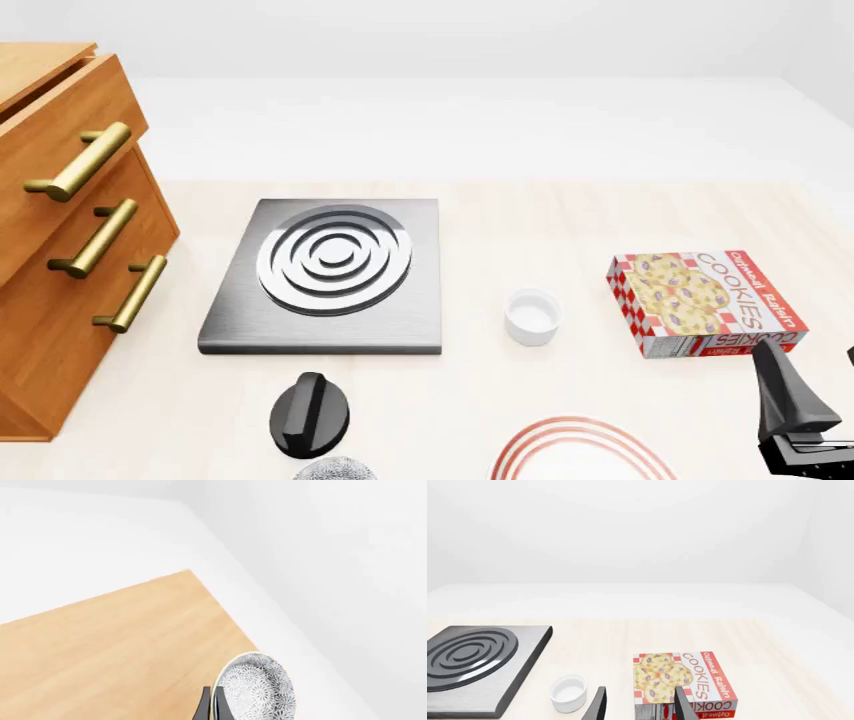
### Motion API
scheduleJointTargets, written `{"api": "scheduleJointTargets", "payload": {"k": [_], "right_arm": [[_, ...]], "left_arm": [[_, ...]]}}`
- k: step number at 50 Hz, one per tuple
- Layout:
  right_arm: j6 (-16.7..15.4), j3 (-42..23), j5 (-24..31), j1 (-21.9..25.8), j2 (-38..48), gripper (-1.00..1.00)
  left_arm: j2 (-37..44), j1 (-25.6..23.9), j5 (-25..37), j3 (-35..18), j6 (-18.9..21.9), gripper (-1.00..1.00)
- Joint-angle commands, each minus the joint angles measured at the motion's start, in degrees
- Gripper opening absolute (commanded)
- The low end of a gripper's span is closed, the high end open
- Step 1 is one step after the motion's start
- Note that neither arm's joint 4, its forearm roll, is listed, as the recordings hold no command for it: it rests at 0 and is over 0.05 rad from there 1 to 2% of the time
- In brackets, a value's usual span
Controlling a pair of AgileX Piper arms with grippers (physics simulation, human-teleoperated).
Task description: Pick the akita bowl on the wooden cabinet and place it on the plate.
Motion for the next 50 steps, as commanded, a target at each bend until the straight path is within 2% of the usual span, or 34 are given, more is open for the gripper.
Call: {"api": "scheduleJointTargets", "payload": {"k": [1,50], "right_arm": [[-0.02,0.0,-0.01,0.01,-0.01,1.0],[-0.01,0.0,0.0,-0.01,0.0,1.0]], "left_arm": [[-1.76,-2.27,1.38,-0.48,-2.37,-1.0],[-4.05,-11.56,4.98,-5.88,-2.41,-1.0]]}}
